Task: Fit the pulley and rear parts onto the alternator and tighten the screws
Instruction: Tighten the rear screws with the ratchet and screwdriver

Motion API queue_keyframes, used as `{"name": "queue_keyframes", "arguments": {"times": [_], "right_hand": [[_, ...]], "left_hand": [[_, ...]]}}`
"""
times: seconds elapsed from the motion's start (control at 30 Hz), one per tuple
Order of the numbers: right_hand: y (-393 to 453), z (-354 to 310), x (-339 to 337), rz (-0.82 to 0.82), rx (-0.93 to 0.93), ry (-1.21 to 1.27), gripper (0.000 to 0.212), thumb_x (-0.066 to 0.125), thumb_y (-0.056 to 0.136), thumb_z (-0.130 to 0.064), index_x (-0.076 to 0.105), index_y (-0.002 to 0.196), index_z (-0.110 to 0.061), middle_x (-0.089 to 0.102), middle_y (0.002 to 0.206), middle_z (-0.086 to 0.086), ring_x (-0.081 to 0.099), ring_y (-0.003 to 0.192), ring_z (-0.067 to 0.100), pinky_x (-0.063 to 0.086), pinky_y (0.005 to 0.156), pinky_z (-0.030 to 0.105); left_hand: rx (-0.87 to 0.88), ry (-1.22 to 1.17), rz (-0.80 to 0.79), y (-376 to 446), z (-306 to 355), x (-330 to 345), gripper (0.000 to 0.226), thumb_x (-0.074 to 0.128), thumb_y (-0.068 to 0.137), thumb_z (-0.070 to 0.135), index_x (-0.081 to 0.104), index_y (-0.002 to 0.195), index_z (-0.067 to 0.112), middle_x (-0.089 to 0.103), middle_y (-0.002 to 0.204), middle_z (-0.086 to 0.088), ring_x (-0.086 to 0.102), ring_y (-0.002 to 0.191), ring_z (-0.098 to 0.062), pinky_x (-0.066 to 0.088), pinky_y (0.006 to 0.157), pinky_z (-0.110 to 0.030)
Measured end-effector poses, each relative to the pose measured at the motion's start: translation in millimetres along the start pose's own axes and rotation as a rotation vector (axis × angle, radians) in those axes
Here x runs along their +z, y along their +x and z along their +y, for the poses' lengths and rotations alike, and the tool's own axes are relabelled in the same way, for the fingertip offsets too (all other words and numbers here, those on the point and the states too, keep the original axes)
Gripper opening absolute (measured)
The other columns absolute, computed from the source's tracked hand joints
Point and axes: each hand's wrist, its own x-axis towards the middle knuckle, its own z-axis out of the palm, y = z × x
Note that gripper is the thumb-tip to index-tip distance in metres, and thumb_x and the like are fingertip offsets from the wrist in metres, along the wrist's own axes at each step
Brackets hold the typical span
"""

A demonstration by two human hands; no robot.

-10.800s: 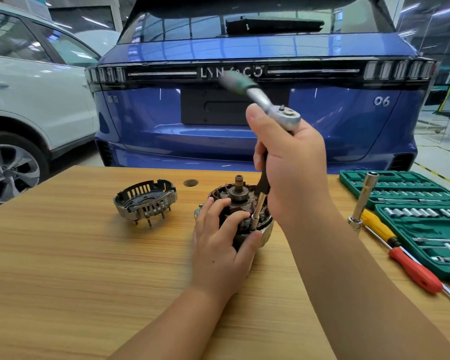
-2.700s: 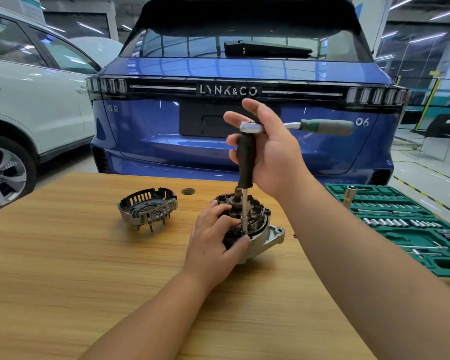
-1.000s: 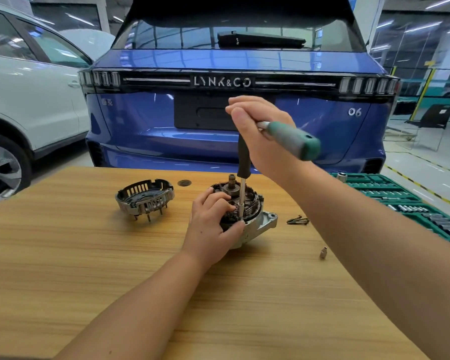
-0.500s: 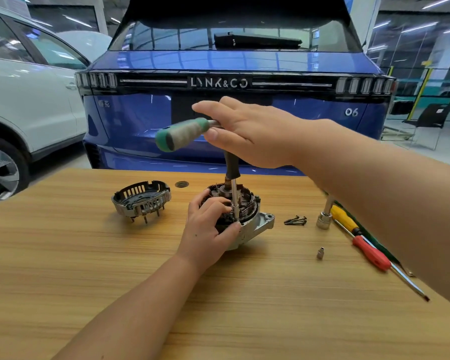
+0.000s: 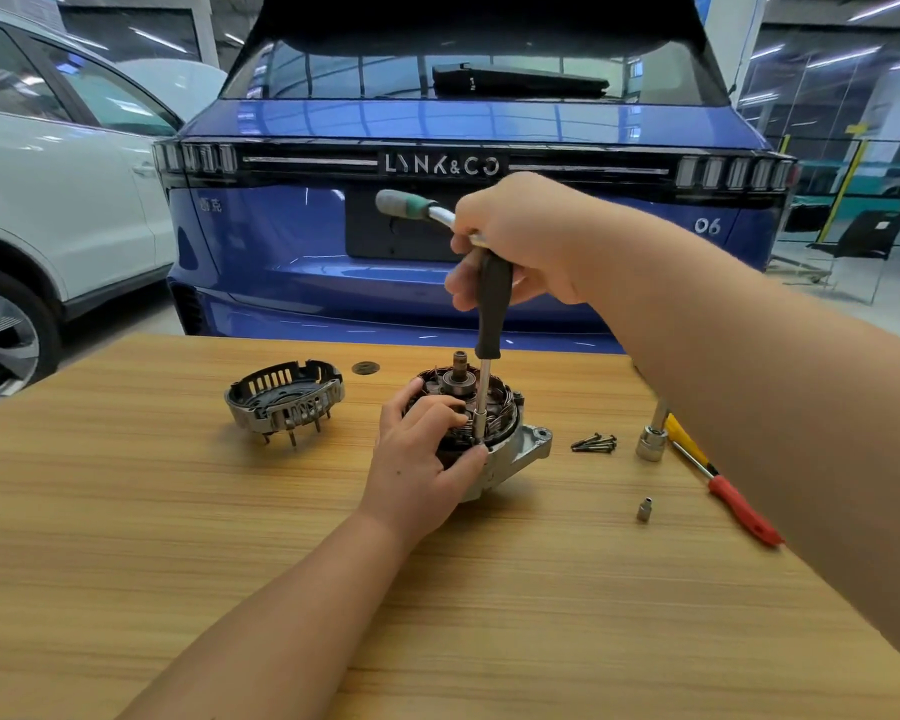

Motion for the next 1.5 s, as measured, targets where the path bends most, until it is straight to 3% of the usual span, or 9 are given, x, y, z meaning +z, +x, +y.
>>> {"name": "queue_keyframes", "arguments": {"times": [0.27,0.43,0.63,0.9,1.03,1.1,1.2,1.37,1.5], "right_hand": [[0.0,26.6,7.8,0.041,0.176,0.843,0.017,0.047,0.096,-0.026,0.056,0.109,-0.018,0.07,0.07,-0.005,0.072,0.067,0.02,0.035,0.104,0.061],[-7.9,29.5,16.3,0.154,0.178,1.13,0.021,0.055,0.098,-0.021,0.059,0.116,-0.011,0.067,0.078,-0.001,0.066,0.085,0.021,0.046,0.072,0.039],[-9.0,36.3,22.3,0.287,0.05,1.284,0.018,0.059,0.101,-0.032,0.058,0.107,-0.015,0.073,0.087,0.0,0.066,0.08,0.017,0.055,0.083,0.031],[-7.1,62.8,38.4,0.573,-0.455,0.849,0.022,0.061,0.099,-0.036,0.072,0.084,-0.025,0.074,0.081,-0.005,0.07,0.078,0.008,0.055,0.069,0.026],[-1.8,73.0,38.2,0.667,-0.765,0.324,0.012,0.062,0.1,-0.018,0.072,0.095,-0.014,0.067,0.099,-0.013,0.066,0.102,0.007,0.051,0.09,0.023],[-0.6,74.9,34.8,0.647,-0.847,0.076,0.011,0.064,0.098,-0.012,0.074,0.099,-0.008,0.066,0.11,-0.009,0.064,0.115,0.015,0.049,0.101,0.034],[-1.8,72.9,31.2,0.587,-1.016,-0.235,0.015,0.061,0.095,-0.001,0.072,0.106,0.003,0.069,0.108,0.012,0.066,0.101,0.029,0.054,0.085,0.048],[-8.4,60.9,22.7,0.445,-0.857,-0.678,0.05,0.037,0.103,-0.043,0.055,0.141,-0.015,0.058,0.12,0.007,0.055,0.103,0.026,0.05,0.075,0.042],[-13.6,44.6,14.0,0.333,-0.793,-0.715,0.041,0.032,0.108,-0.042,0.062,0.129,-0.025,0.054,0.1,-0.002,0.051,0.096,0.021,0.045,0.078,0.038]], "left_hand": [[0.005,0.001,-0.008,-0.2,-1.3,-1.7,0.022,0.073,0.088,0.031,0.067,0.106,0.019,0.059,0.13,0.012,0.019,0.146,-0.013,0.02,0.113,-0.039],[0.0,0.001,-0.006,-0.2,-0.4,-1.4,0.021,0.074,0.088,0.03,0.066,0.105,0.02,0.059,0.129,0.014,0.019,0.146,-0.013,0.021,0.113,-0.039],[-0.002,0.018,-0.014,0.5,0.6,-2.7,0.021,0.073,0.088,0.029,0.067,0.106,0.02,0.056,0.126,0.018,0.019,0.146,-0.014,0.02,0.113,-0.037],[0.006,-0.003,-0.006,0.8,-0.5,-2.3,0.022,0.075,0.088,0.027,0.068,0.106,0.016,0.057,0.125,0.017,0.019,0.145,-0.012,0.019,0.112,-0.035],[0.008,0.004,-0.006,0.5,-0.7,-1.3,0.023,0.075,0.088,0.028,0.068,0.106,0.017,0.057,0.126,0.015,0.019,0.145,-0.013,0.02,0.112,-0.036],[0.006,-0.001,0.001,0.3,0.3,-1.0,0.023,0.074,0.088,0.03,0.067,0.105,0.017,0.057,0.125,0.015,0.02,0.145,-0.014,0.02,0.112,-0.037],[-0.001,-0.017,0.004,-0.2,2.7,-1.2,0.024,0.07,0.086,0.035,0.066,0.102,0.018,0.059,0.124,0.014,0.021,0.145,-0.017,0.021,0.113,-0.038],[-0.018,-0.032,-0.012,-0.5,3.4,-2.2,0.019,0.075,0.088,0.026,0.066,0.103,0.018,0.059,0.126,0.014,0.02,0.145,-0.013,0.021,0.114,-0.039],[-0.016,-0.028,-0.011,-0.8,3.4,-2.2,0.02,0.075,0.088,0.027,0.067,0.104,0.017,0.06,0.128,0.012,0.02,0.145,-0.013,0.02,0.114,-0.037]]}}
